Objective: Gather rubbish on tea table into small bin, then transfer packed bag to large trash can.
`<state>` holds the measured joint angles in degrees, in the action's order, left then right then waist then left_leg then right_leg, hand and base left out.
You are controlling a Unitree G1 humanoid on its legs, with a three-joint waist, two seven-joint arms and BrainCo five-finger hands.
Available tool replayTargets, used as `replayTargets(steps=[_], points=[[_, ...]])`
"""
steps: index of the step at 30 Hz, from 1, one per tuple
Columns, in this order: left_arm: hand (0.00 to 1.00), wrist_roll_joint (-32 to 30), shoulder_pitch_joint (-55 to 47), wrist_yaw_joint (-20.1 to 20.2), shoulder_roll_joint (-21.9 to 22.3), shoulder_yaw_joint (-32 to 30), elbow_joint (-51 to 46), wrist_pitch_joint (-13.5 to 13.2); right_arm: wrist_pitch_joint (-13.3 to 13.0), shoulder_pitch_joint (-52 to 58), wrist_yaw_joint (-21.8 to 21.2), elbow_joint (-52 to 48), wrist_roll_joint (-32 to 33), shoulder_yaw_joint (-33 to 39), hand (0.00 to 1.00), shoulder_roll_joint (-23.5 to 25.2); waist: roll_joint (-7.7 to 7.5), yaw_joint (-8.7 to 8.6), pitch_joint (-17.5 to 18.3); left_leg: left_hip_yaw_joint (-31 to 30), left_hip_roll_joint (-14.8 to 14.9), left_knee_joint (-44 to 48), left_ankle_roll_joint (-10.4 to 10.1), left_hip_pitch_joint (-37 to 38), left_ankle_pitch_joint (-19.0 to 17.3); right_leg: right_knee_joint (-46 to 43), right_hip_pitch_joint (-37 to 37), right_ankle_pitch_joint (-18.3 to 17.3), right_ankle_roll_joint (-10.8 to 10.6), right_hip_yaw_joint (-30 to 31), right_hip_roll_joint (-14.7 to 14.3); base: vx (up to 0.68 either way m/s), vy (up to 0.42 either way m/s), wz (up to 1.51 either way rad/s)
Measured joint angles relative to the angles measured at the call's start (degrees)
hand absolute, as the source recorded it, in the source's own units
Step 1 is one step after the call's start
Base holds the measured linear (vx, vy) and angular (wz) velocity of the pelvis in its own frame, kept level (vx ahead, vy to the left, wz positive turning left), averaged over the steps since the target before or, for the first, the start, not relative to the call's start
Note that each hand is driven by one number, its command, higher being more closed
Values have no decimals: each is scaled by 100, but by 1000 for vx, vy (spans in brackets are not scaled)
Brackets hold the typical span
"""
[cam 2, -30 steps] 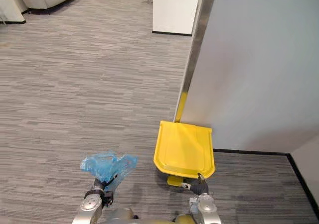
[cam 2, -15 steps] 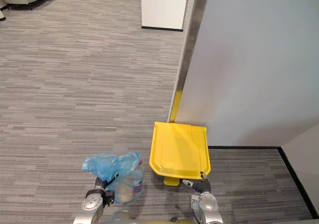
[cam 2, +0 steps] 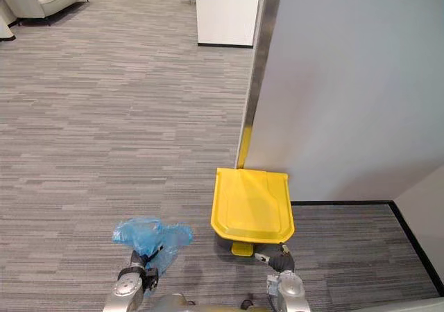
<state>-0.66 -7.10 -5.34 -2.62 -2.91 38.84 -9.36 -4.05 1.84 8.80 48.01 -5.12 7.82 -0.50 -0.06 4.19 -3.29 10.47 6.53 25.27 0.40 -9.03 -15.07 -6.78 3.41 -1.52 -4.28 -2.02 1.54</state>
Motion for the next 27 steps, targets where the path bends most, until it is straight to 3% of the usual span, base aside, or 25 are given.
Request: replayTargets(steps=[5, 8, 10, 13, 15, 16, 18, 21, 25, 27], points=[[100, 0, -49, 13, -54, 13, -4, 0, -1, -146, 1, -18, -13, -205, 0, 0, 23, 4, 53, 113, 155, 422, 17, -212, -313, -251, 201, -80, -42, 154, -101, 41, 55, -19], [100, -1, -30, 32, -53, 140, -10, 1, 0, -130, 1, -52, -16, -164, 0, -15, 33, -17, 9, 78, 113, 691, 65, -164, -560, -1347, 511, -539, -42, 91, -4, 50, 46, 6], [100, -2, 52, 31, -72, 196, -10, 9, 1, -103, 2, -63, -2, -95, 0, -6, 22, -41, -204, -2, -4, 669, 267, 177, -697, -2586, 903, -871, 22, -77, 88, 52, 10, 27], [100, -2, 312, 20, -216, 248, -12, 6, 1, -37, 21, -75, 45, 72, 0, -16, -137, -35, -264, -163, -101, 849, 364, 386, -913, -2492, 1475, -976, 11, -334, 119, 115, -94, 39], [100, -1, 461, 5, -325, 248, -22, 4, 4, -34, 121, -129, 121, 88, 0, -147, -165, -82, -324, -288, -143, 1212, 231, 374, -1191, -1857, 1617, -410, 140, -530, 92, 151, -120, 42], [100, -1, 476, -6, -305, 257, -23, 3, 9, -43, 123, -130, 129, 95, 0, -225, -84, -90, -341, -337, -88, 1295, 166, 403, -1250, -1878, 1591, -329, 166, -575, 42, 223, -97, 20], [100, -2, 566, -6, -372, 281, -121, -3, 10, -157, 127, -210, 185, 314, 0, -286, -60, -32, -442, -446, -71, 1389, 6, 502, -1364, -2171, 1628, -184, 260, -492, 27, 255, -91, 11], [100, -7, 654, -8, -428, 268, -225, 2, 14, -294, 121, -215, 253, 601, 0, -290, 21, -25, -594, -676, 69, 1561, -187, 560, -1483, -2665, 1691, -344, 508, -402, -171, 225, -140, 3], [100, -26, 830, -1, -433, 286, -356, -6, 22, -121, 116, -226, 319, 1060, 0, -188, -27, -50, -583, -1137, 130, 1455, -285, 701, -1544, -2901, 1649, -721, 549, -434, -273, 146, -112, 24], [100, -28, 771, 0, -402, 282, -351, -3, 40, -34, 109, -210, 341, 1038, 0, -141, 35, -50, -553, -1203, 229, 1324, -325, 725, -1585, -2751, 1590, -753, 558, -431, -399, 64, -87, 1]])
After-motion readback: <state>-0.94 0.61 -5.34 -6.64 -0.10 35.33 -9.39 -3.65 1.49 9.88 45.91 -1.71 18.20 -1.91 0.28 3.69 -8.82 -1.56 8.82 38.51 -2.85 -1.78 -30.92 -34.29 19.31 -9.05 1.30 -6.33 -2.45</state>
